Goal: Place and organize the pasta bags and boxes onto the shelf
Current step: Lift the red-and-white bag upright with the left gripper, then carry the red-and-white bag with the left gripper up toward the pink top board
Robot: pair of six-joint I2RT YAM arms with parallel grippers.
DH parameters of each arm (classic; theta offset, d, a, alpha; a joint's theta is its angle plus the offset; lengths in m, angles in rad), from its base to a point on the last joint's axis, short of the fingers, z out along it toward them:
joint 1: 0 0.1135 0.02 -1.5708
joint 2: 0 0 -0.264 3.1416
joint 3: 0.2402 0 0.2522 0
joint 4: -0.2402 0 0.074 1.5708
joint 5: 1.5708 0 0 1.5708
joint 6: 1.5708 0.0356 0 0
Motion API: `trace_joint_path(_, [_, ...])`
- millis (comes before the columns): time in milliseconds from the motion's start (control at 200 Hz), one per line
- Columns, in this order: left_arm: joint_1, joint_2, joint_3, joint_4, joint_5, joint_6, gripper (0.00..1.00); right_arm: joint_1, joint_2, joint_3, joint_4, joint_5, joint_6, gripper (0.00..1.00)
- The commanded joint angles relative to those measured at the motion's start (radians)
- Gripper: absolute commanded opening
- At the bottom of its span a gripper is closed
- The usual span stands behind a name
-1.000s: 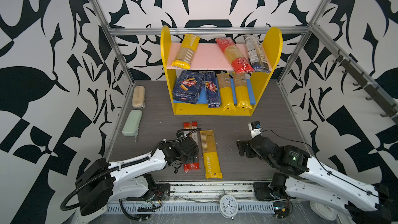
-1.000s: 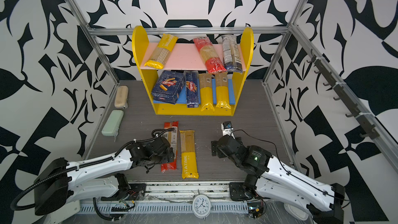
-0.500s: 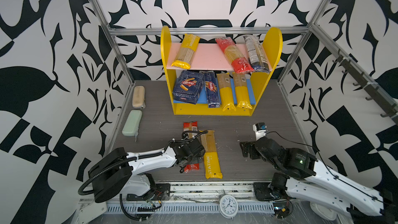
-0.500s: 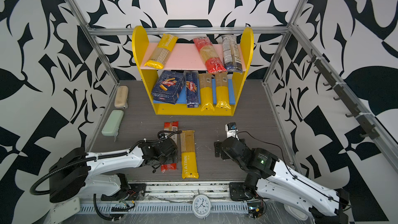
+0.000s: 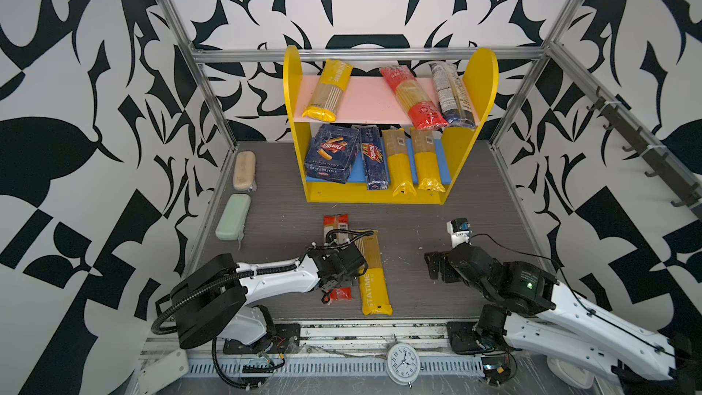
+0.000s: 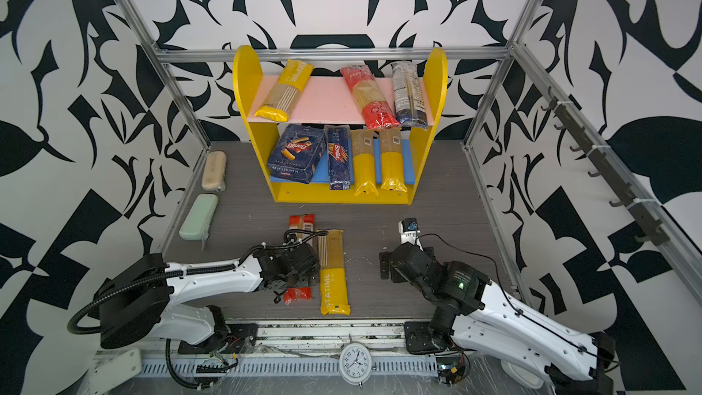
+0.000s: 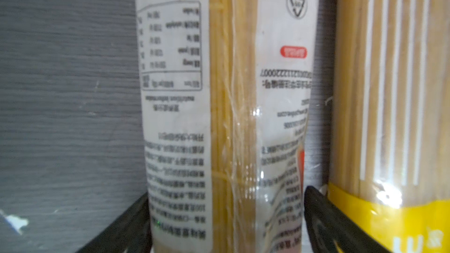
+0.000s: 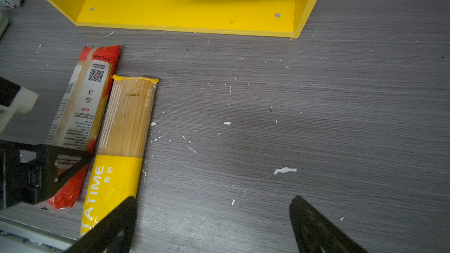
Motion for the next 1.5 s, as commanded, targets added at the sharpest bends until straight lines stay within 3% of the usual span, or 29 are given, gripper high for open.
trace_joint_path(0, [-0.023, 0.091, -0.087, 0.052, 0.134, -0.062, 0.88, -0.003, 0.025, 0.042, 0.002, 0.014, -0.002, 1.0])
trace_joint_path(130, [-0.037, 0.149, -0.074, 0.045, 0.132, -0.064, 0.86, -0.003, 0.031, 0.052, 0.008, 0.009, -0.003, 1.0])
trace_joint_path(230, [-0.043, 0.193, -0.068, 0.051, 0.135, -0.062, 0.74, -0.003, 0.021, 0.063, -0.007, 0.011, 0.0, 0.99])
trace_joint_path(400, [-0.043, 0.202, -0.075, 0.057, 0.139, -0.053, 0.42, -0.003, 0.001, 0.08, -0.036, 0.02, 0.003, 1.0])
trace_joint_path(665, [-0.045, -0.005, -0.043, -0.145, 0.05, -0.03, 0.09, -0.003, 0.017, 0.098, -0.028, 0.019, -0.011, 0.99])
trace_joint_path(1060, [-0.045, -0.278, 0.142, -0.509, -0.089, 0.027, 0.07, -0.003, 0.057, 0.122, 0.02, 0.013, -0.037, 0.99])
trace_joint_path(1225, [-0.044, -0.323, 0.283, -0.669, -0.127, 0.067, 0.0, -0.001, 0.061, 0.129, 0.029, 0.018, -0.042, 0.99])
trace_joint_path(1495, [-0.046, -0.367, 0.546, -0.846, -0.179, 0.154, 0.0, -0.003, 0.048, 0.13, 0.045, 0.027, -0.052, 1.0])
